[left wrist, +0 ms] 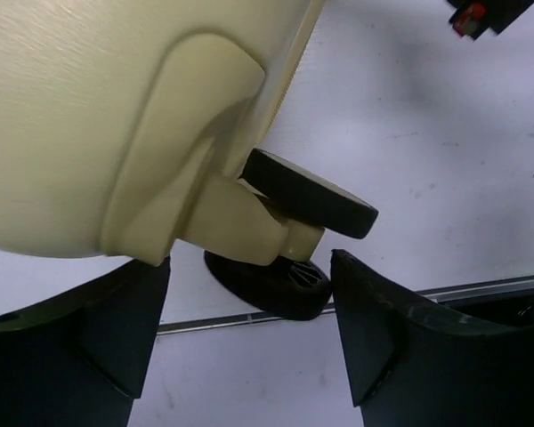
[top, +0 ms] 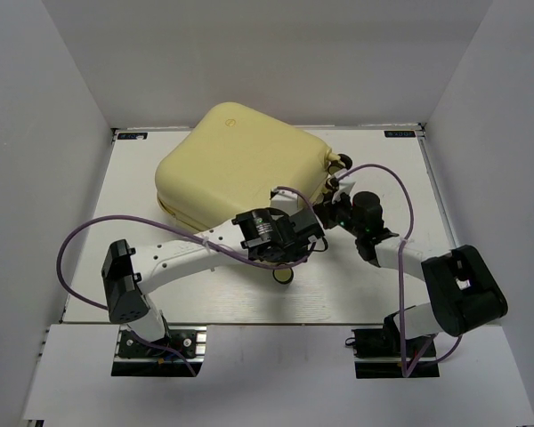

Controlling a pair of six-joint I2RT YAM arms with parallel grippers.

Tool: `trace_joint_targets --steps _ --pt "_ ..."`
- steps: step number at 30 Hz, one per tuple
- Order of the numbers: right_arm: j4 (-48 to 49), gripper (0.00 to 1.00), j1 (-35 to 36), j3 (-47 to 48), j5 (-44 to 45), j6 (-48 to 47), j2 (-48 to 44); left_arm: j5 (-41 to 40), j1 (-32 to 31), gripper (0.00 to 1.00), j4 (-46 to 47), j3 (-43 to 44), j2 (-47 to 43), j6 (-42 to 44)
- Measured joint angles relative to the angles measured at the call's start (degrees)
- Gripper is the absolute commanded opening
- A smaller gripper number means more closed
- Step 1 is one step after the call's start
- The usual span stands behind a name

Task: Pack the luggage

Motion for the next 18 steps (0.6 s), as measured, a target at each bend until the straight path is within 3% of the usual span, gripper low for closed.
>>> trace_joint_targets --steps 6,7,9,10,11,18 --pt "0.37 0.00 0.04 -0.66 -0.07 0.20 -0.55 3.28 -0.22 0.62 4.83 -5.57 0.00 -2.71" --pt "0.35 0.00 0.04 -0.70 -0.09 0.20 -0.63 3.74 -0.13 0.48 5.40 -5.70 0.00 -2.95" --pt "0.35 0.00 0.04 -0.81 -0.07 0.22 -0.76 4.74 0.11 0.30 5.90 -5.70 0.09 -4.76" --pt "0.33 0.00 0.04 -0.85 -0.07 0.24 -0.85 5.27 0.11 0.11 5.90 -5.68 0.13 -7.39" --pt "0.28 0.00 0.04 -0.94 -0.11 0.26 -0.87 5.11 0.00 0.00 5.09 -5.55 0.13 -9.92" --pt "0.17 0.00 0.11 -2.21 0.79 0.61 -2.29 -1.92 0.46 0.00 -2.38 -5.16 0.37 -11.56"
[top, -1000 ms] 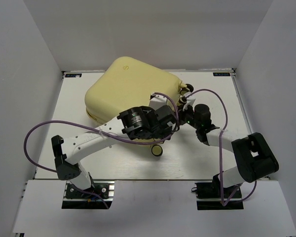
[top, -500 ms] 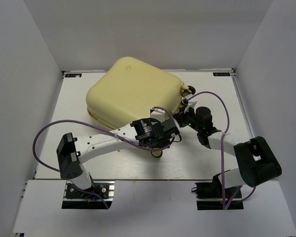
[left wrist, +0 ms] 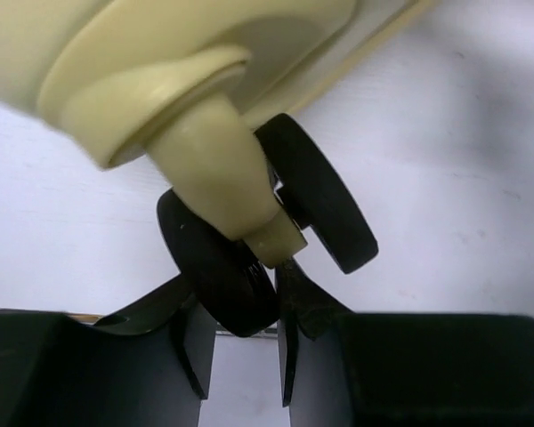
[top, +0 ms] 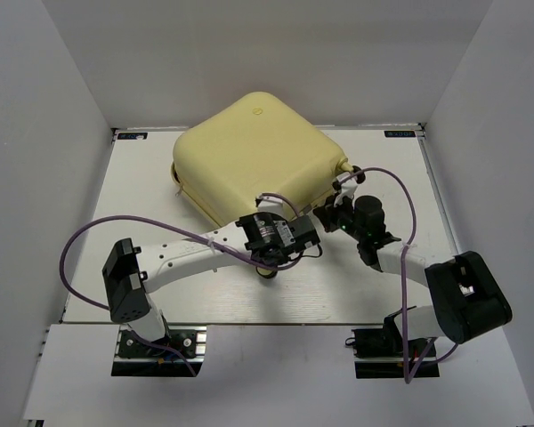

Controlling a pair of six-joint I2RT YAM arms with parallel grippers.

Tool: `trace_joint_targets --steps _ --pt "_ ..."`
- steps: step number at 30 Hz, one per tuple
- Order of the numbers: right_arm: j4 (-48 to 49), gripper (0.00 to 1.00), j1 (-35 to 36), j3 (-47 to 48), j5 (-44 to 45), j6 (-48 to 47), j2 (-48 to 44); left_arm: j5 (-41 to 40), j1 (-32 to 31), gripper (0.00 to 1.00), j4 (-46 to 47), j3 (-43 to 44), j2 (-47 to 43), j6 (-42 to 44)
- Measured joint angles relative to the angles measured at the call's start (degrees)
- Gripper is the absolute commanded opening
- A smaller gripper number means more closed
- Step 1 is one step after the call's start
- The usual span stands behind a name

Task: Pack the luggage

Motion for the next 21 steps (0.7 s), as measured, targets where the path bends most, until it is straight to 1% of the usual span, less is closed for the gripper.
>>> trace_joint_targets --steps 3,7,11,13,16,21 --pt "0.20 0.00 0.13 -0.48 2.54 0.76 -0.35 -3.69 -0.17 0.00 -2.14 -0.74 -0.61 -3.02" --pt "0.48 0.00 0.11 -0.72 6.75 1.49 -0.37 -5.31 0.76 0.00 -1.86 -4.74 -4.15 -9.14" --pt "1.64 0.00 -0.22 -1.46 9.57 1.49 -0.15 -5.16 4.68 0.00 -2.54 -8.04 -8.44 -13.62" --pt "2.54 0.00 -1.42 -1.51 10.54 1.84 0.31 -5.27 6.40 0.00 -3.34 -8.17 -8.94 -15.04" --pt "5.60 0.00 -4.52 -2.43 8.72 3.39 1.36 -5.20 10.14 0.00 -3.50 -8.33 -9.35 -17.22" --pt "11.63 0.00 -8.57 -4.33 1.46 5.73 2.82 -5.11 16.06 0.00 -1.03 -11.17 -11.74 -17.79"
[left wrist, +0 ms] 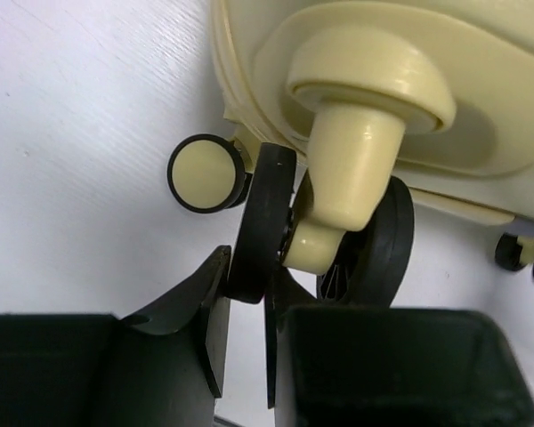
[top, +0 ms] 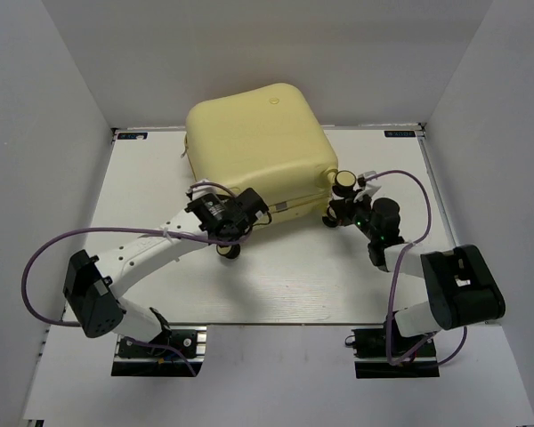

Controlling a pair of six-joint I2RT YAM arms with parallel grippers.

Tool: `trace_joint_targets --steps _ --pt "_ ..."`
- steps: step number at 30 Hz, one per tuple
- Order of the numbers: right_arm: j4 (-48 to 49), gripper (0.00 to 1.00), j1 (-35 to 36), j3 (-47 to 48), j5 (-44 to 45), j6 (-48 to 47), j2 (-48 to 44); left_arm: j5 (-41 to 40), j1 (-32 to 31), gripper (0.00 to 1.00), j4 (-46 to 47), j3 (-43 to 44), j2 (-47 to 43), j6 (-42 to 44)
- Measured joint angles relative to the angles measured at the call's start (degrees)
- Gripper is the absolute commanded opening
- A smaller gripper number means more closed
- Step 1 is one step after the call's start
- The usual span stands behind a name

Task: Pack the luggage

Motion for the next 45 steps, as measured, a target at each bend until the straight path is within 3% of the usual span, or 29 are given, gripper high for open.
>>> trace_joint_targets --steps 10,16,25,29,35,39,43,45 --pt "8.37 0.00 -5.68 2.12 -14.93 3.45 7.54 2.99 13.73 0.00 4.28 -4.50 -4.17 7.04" --pt "10.27 0.00 -6.69 8.35 -17.90 3.82 13.94 5.27 24.52 0.00 6.29 -5.75 -5.11 16.57" --pt "15.52 0.00 -6.23 23.30 -23.19 5.09 29.03 12.96 37.59 0.00 16.48 -7.37 -4.48 36.72" --pt "15.80 0.00 -5.68 31.17 -21.18 4.33 34.95 9.01 44.59 0.00 15.58 -4.52 2.25 43.93" --pt "13.00 0.00 -5.22 47.28 -10.45 1.18 45.29 5.03 54.73 0.00 16.96 2.14 14.45 49.96" --pt "9.16 0.00 -4.17 64.46 -2.40 -0.24 55.76 5.64 58.14 0.00 17.64 6.14 18.69 52.59" --pt "4.31 0.00 -3.96 82.66 -0.22 -0.90 66.47 6.71 59.60 0.00 17.99 12.94 22.51 55.91" --pt "3.17 0.00 -3.63 85.66 -0.11 -1.75 68.11 8.41 59.17 0.09 17.05 18.32 24.44 57.75"
